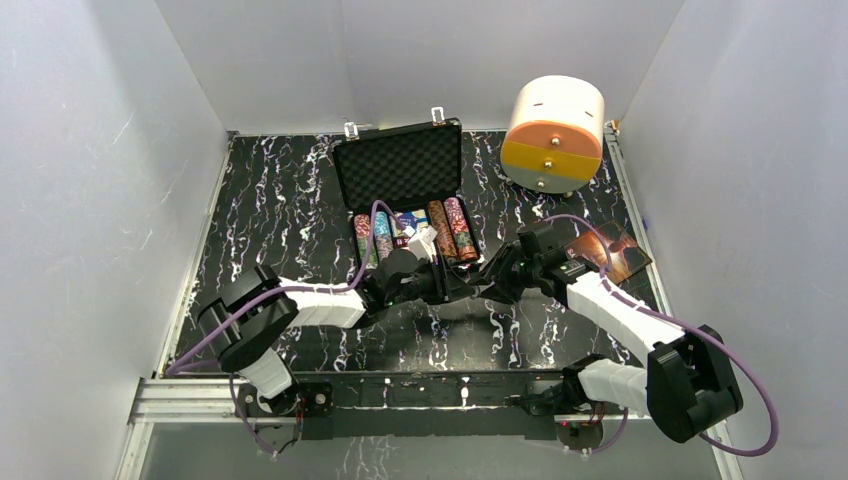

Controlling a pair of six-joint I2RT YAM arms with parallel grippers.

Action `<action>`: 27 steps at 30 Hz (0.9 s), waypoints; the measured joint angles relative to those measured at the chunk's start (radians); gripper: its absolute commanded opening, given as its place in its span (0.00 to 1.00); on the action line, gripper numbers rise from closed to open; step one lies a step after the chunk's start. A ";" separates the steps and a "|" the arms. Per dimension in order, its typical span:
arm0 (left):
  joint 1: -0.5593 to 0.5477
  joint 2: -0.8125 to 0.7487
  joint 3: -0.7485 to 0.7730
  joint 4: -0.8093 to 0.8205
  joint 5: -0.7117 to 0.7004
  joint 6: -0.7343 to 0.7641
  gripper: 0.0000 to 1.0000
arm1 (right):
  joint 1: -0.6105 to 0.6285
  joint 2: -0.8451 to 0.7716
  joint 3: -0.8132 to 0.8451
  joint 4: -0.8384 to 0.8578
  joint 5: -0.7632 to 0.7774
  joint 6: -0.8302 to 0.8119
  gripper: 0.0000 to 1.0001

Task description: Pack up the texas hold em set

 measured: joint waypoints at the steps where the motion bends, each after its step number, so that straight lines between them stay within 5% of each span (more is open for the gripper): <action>1: 0.000 0.002 0.001 0.001 0.000 0.000 0.28 | 0.000 0.000 0.000 0.000 -0.002 0.000 0.50; 5: 0.000 0.023 0.014 0.005 -0.012 -0.010 0.23 | 0.000 0.000 0.000 0.005 -0.011 0.001 0.50; 10: 0.000 0.047 0.018 0.003 -0.019 -0.017 0.00 | 0.000 0.000 -0.003 0.006 -0.013 0.002 0.51; 18: 0.001 0.047 0.040 -0.022 -0.015 0.066 0.00 | -0.026 0.002 -0.003 0.005 -0.029 -0.033 0.78; 27: 0.189 -0.090 0.173 -0.433 0.203 0.442 0.00 | -0.139 -0.007 0.090 -0.032 -0.047 -0.131 0.78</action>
